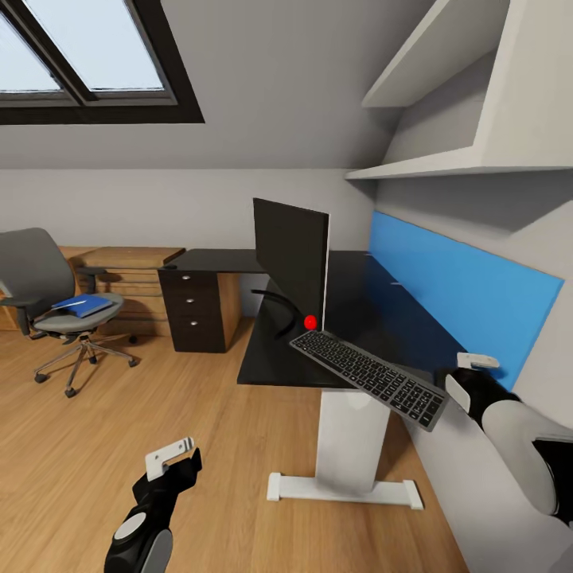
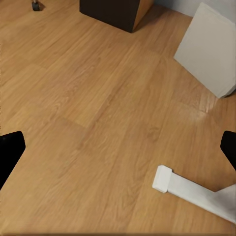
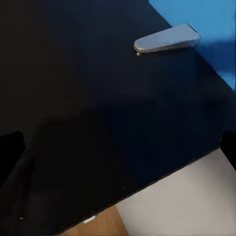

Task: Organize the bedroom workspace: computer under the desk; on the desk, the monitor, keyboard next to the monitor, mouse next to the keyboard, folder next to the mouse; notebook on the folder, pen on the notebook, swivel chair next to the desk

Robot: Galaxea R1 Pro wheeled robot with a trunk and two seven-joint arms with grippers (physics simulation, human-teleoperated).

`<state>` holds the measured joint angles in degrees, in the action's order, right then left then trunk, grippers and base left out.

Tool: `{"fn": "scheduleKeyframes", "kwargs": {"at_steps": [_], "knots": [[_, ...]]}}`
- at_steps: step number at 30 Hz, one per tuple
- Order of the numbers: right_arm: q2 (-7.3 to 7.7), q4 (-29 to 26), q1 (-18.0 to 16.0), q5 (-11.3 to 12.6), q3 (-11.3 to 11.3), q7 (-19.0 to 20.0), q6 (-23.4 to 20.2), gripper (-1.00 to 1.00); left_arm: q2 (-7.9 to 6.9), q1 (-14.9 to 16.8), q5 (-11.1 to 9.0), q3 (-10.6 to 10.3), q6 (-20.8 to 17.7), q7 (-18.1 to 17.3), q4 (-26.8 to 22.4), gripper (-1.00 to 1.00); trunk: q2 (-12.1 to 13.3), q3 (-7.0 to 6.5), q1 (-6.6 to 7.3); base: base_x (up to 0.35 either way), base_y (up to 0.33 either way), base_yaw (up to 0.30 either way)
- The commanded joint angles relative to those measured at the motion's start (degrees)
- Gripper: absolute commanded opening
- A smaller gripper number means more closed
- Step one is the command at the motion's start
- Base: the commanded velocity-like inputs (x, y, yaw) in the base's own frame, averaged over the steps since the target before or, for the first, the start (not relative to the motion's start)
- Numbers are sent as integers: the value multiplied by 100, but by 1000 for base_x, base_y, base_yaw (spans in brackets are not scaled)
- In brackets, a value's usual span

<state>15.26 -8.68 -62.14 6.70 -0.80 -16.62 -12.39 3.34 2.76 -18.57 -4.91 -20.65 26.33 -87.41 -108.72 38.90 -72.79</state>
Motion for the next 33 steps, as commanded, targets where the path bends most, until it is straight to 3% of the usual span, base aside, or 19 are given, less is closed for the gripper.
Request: {"fn": "scheduleKeyframes", "kwargs": {"at_steps": [1,2,7,11,24,28,32,33], "knots": [[15,-231,0,190,-132,-17,-105,100,-1,5,-48,-9,-12,50,3,100,-3,6,1,0,0,0],[61,-590,0,460,-323,-22,-406,100,1,4,-49,-9,-10,55,11,100,-3,6,1,0,0,0],[251,-1148,0,756,-442,-17,-1230,100,7,5,-44,-20,-9,75,105,100,-3,6,1,0,0,0],[303,-1322,6,944,-464,-11,-1590,100,8,5,-42,-33,-9,80,181,100,-3,6,1,0,0,0],[267,-1441,85,1058,-467,-9,-1790,100,9,3,-39,-39,-6,81,231,100,-3,6,1,0,0,0],[183,-1923,439,1050,-442,118,-1966,100,9,5,-38,-37,-1,73,230,100,-3,6,1,0,0,0],[117,-3143,1103,1053,-432,224,-2308,100,9,5,-40,-37,0,68,226,100,-3,6,1,0,0,0],[93,-3782,1496,1065,-428,247,-2454,100,9,5,-40,-36,0,67,226,100,-3,6,1,0,0,0]]}}
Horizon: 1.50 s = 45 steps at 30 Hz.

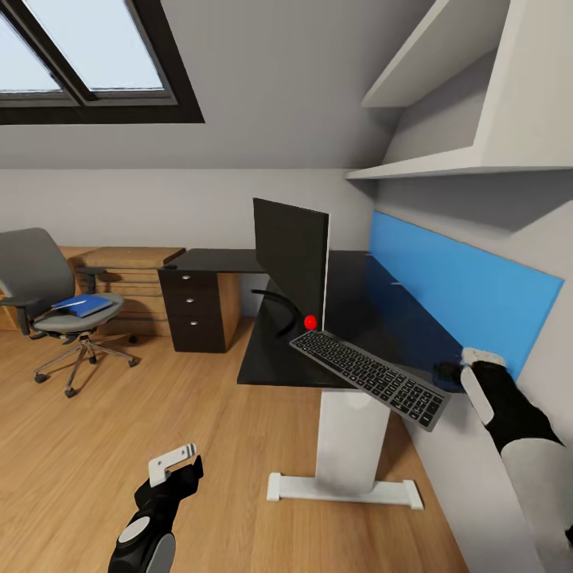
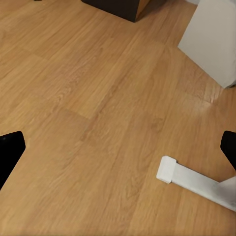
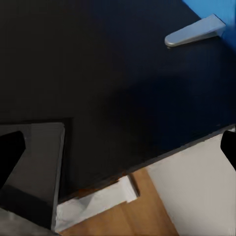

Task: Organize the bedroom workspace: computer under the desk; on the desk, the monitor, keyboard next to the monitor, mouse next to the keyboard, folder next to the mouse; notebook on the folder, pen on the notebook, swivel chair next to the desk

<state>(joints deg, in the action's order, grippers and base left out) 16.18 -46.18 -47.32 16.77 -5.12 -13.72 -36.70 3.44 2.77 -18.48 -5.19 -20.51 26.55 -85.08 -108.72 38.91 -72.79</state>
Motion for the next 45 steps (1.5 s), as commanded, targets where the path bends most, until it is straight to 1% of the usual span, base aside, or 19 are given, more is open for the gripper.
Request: {"fn": "scheduleKeyframes", "kwargs": {"at_steps": [1,2,7,9,10,11,12,13,16,17,21,22,23,24,27,29,30,33,45], "knots": [[-19,-347,224,68,6,-35,-80,100,-1,4,-50,-8,-14,43,-7,100,-3,5,1,0,0,0],[-287,-1807,1270,204,-5,-13,-286,100,-1,3,-50,-9,-14,37,-8,100,-3,5,1,0,0,0],[-455,-2305,1588,447,-29,-10,-449,100,-1,4,-50,-9,-14,35,-8,100,-3,5,1,0,0,0],[-496,-2447,1680,777,-109,-9,-558,100,-1,2,-50,-8,-14,34,-8,100,-3,5,1,0,0,0],[-505,-2482,1703,966,-219,-9,-590,100,-1,3,-50,-8,-14,32,-8,100,-3,5,1,0,0,0],[-510,-2503,1717,1150,-387,-5,-610,100,-1,3,-50,-8,-16,31,-8,100,-3,5,1,0,0,0],[-515,-2509,1730,1374,-696,-3,-623,100,-1,3,-50,-8,-18,29,-8,100,-3,5,1,0,0,0],[-520,-2509,1737,1520,-993,3,-631,100,-1,3,-50,-10,-18,27,-8,100,-3,5,1,0,0,0],[-547,-2519,1744,1697,-1593,1,-649,100,-1,4,-50,-12,-18,26,-8,100,-3,5,1,0,0,0],[-562,-2524,1744,1917,-1874,-3,-654,100,-1,4,-50,-14,-18,26,-8,100,-3,5,1,0,0,-31],[-558,-2521,1748,2347,-2041,-7,-677,100,-1,4,-50,-10,-19,26,-8,100,-3,5,1,0,0,-49],[-565,-2497,1752,2536,-2342,-8,-881,100,-1,3,-57,-15,-36,8,-8,100,-3,5,1,0,0,-3],[-568,-2468,1752,2544,-2432,-6,-891,100,-1,3,-58,-16,-41,5,-10,100,-3,5,1,0,0,-2],[-571,-2397,1752,2556,-2602,-2,-903,100,-1,4,-62,-15,-51,1,-34,100,-3,5,1,0,0,0],[-572,-2365,1752,2559,-2665,0,-905,100,-1,4,-75,-4,-56,2,-97,100,-3,5,1,0,0,0],[-572,-2352,1751,2559,-2683,0,-902,100,-1,4,-113,9,-57,9,-228,100,-3,5,1,0,0,0],[-572,-2346,1752,2559,-2691,0,-897,100,-1,3,-213,15,-58,19,-311,100,-3,5,1,0,0,0],[-572,-2344,1752,2559,-2694,0,-894,100,-1,4,-272,17,-58,21,-336,100,-3,5,1,0,0,0],[-572,-2077,1752,2566,-2695,51,-885,100,6,4,-312,10,-50,26,-374,100,-484,221,-263,0,0,0]]}}
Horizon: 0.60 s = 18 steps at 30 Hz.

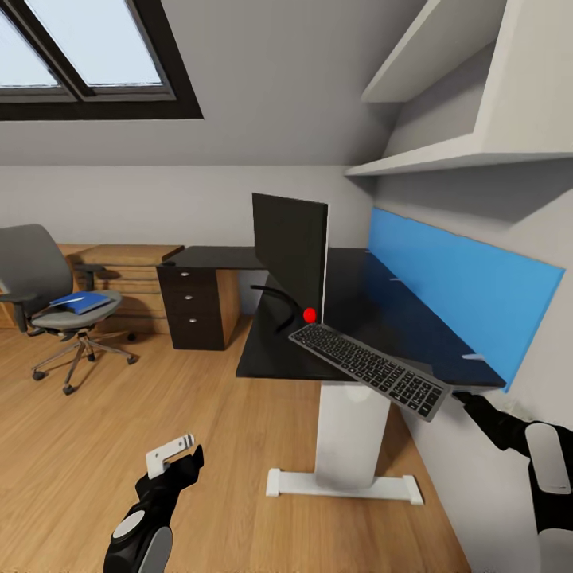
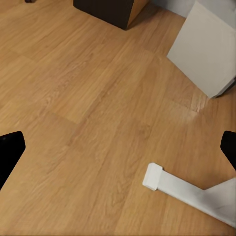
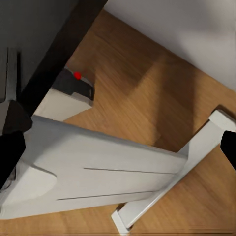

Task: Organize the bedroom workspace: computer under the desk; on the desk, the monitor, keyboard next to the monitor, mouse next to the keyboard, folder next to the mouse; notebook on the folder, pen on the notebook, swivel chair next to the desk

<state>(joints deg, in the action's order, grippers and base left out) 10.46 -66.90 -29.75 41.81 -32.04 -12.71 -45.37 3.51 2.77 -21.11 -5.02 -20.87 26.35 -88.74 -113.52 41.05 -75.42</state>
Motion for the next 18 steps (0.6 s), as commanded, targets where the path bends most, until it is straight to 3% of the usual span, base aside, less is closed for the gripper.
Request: {"fn": "scheduleKeyframes", "kwargs": {"at_steps": [1,14,18], "knots": [[2,30,-5,63,-4,-32,-16,100,-1,4,-50,-7,-14,46,-11,100,-45,25,-22,0,0,0],[16,398,-5,70,-24,290,-15,100,-2,2,-51,-8,-20,46,-21,100,-566,258,-307,0,0,0],[23,499,-5,178,-33,343,-15,100,-4,3,-51,-8,-20,46,-21,100,-726,330,-395,0,0,0]]}}
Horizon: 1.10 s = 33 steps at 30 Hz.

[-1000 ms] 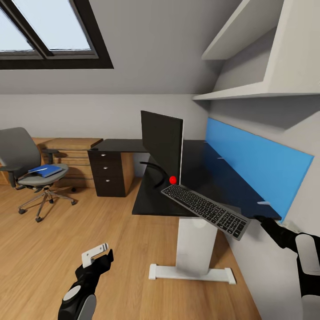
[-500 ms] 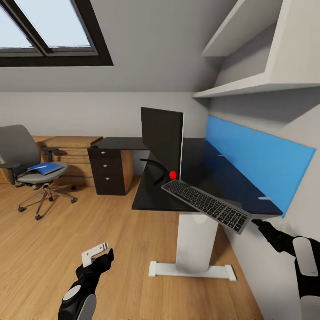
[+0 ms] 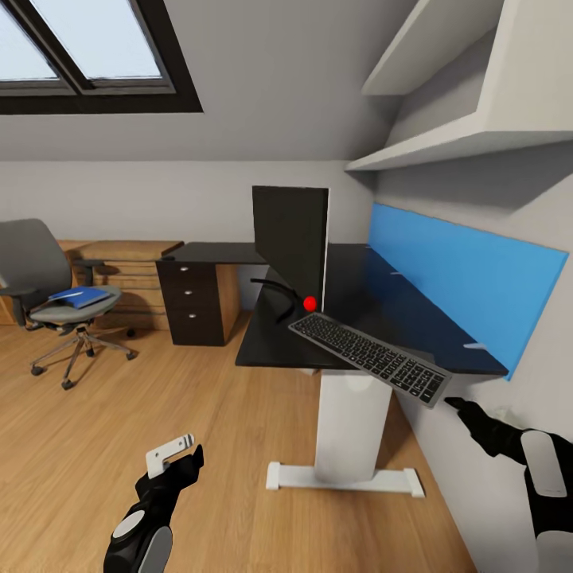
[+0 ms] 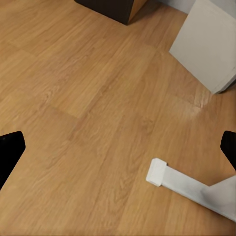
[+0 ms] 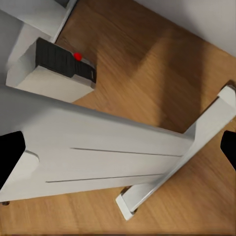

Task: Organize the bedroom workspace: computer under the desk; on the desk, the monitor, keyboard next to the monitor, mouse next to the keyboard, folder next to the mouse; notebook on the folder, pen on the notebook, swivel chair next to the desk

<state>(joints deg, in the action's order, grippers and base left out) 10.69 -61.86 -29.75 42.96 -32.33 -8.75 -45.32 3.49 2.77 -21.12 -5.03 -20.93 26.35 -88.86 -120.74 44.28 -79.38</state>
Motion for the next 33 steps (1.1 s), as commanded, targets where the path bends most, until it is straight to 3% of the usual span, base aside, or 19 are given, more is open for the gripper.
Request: {"fn": "scheduleKeyframes", "kwargs": {"at_steps": [1,4,9,18,22,25,29,33], "knots": [[2,11,-4,113,-4,-32,-22,100,0,4,-50,-7,-15,46,-8,100,-44,25,-22,0,0,0],[15,47,-4,330,1,71,-31,100,-1,4,-50,-9,-16,46,-5,100,-44,25,-22,0,0,0],[26,63,-4,497,5,152,-40,100,-5,4,-50,-14,-16,46,17,100,-44,25,-22,0,0,0],[36,66,-5,565,-14,220,-254,100,-6,3,-42,-16,-16,46,39,100,-44,25,-22,0,0,0],[70,62,-5,565,-243,416,-536,100,-6,2,-41,-16,-17,46,47,100,-44,25,-22,0,0,0],[100,52,-5,564,-580,648,-973,100,-6,4,-41,-16,-17,46,52,100,-44,25,-22,0,0,0],[107,44,-5,570,-877,755,-1201,100,-6,4,-36,-16,-17,44,53,100,-44,25,-22,0,0,0],[109,43,-5,572,-991,781,-1305,100,-6,5,-35,-20,-14,45,53,100,-44,25,-22,0,0,0]]}}
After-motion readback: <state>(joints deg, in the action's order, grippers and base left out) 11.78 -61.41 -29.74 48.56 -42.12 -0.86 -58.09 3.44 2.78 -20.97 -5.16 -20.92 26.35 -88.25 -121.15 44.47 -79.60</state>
